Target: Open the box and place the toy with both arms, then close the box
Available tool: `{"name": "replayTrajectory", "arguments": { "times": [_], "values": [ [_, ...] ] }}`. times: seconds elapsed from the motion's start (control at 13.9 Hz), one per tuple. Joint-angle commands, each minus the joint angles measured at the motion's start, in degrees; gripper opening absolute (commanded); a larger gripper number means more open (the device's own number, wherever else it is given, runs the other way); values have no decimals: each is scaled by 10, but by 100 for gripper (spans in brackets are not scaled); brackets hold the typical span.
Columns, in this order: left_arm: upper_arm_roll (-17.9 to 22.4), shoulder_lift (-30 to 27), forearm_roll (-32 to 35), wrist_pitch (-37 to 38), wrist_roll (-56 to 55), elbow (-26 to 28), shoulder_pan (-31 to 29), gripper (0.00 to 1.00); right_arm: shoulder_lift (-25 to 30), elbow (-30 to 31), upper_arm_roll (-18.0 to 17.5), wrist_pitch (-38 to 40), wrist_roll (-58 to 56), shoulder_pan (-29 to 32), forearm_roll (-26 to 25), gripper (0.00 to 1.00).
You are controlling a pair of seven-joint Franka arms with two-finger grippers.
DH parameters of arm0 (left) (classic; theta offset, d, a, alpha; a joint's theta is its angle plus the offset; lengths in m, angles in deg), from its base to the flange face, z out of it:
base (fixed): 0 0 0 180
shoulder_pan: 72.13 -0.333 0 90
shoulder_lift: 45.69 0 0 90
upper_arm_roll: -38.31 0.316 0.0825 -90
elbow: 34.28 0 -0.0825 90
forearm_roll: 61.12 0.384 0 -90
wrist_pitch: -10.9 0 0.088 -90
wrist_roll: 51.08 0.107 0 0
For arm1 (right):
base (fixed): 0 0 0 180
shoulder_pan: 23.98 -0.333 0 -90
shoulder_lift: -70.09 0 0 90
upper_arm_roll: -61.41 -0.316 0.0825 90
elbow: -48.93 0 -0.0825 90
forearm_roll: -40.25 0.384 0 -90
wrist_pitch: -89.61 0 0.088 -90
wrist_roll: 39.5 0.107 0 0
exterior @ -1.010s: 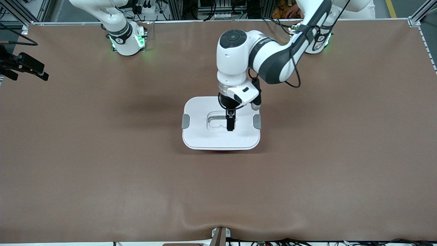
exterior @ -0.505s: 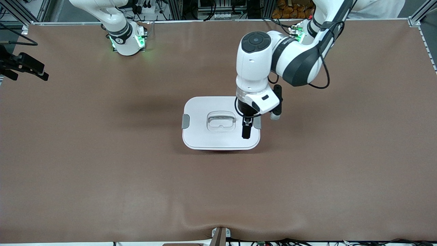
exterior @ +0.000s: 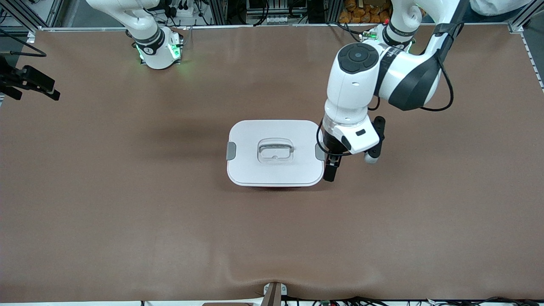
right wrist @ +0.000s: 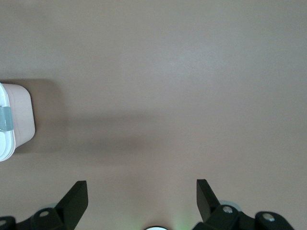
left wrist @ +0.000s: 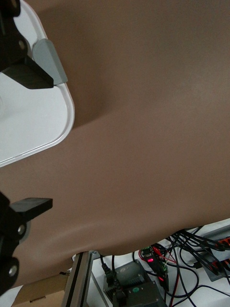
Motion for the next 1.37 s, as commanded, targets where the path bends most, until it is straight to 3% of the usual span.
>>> {"name": "replayTrajectory", "arguments": {
  "times": [0.0, 0.51, 0.79, 1.01, 1.3],
  "values": [
    [0, -12, -9, 23, 49, 1, -2, 100, 2, -6, 0, 4, 10, -2, -10, 100],
    [-6, -30, -11, 59, 164, 1, -53, 100, 2, -6, 0, 4, 9, -2, -10, 100],
    [-3, -44, -45, 62, 250, 1, -78, 100, 2, -6, -1, 4, 9, -3, -10, 100],
    [-30, -58, -74, 62, 337, 1, -152, 100, 2, -6, 0, 4, 10, 1, -10, 100],
    [-35, -80, -146, 106, 477, 1, -218, 100, 2, -6, 0, 4, 10, 0, -10, 100]
  ]
}}
